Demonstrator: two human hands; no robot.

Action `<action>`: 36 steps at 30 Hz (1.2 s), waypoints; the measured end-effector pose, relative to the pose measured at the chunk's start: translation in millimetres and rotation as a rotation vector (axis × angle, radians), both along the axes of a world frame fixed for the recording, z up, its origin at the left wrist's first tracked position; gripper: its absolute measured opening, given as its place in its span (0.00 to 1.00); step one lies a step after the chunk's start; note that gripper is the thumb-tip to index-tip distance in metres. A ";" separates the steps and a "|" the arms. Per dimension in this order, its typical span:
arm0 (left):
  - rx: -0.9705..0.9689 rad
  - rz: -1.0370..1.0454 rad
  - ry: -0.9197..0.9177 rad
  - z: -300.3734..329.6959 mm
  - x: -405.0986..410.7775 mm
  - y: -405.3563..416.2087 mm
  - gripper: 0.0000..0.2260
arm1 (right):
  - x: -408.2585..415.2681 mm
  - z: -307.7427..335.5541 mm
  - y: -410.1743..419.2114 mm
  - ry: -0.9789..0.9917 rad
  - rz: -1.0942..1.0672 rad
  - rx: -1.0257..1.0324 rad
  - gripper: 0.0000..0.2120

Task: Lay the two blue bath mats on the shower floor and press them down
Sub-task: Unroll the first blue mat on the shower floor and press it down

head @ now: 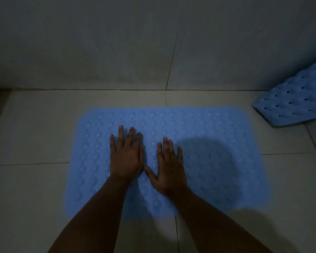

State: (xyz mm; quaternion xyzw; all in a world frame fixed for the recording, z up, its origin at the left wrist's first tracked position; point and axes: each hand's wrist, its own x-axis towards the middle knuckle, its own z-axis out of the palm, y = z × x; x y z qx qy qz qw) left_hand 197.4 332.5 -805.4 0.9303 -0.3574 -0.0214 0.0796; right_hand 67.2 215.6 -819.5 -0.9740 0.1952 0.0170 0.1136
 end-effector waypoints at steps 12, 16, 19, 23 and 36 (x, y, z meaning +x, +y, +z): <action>-0.145 -0.058 -0.026 3.0 -7.8 -24.5 0.27 | 25.5 61.4 -76.6 -0.037 -0.126 0.650 0.21; -0.142 -0.195 0.048 -2.7 -49.6 -59.2 0.26 | 3.9 68.1 -120.6 -0.188 -0.148 0.467 0.18; -0.073 -0.252 0.082 -9.0 -71.4 -85.4 0.27 | -13.2 68.1 -144.2 -0.212 -0.165 0.386 0.15; -0.024 -0.320 0.088 -9.8 -89.5 -118.3 0.30 | -22.6 67.9 -173.3 -0.236 -0.191 0.315 0.15; 0.011 -0.281 0.094 -25.3 -121.1 -132.9 0.34 | -41.4 57.7 -203.7 -0.407 -0.261 0.299 0.14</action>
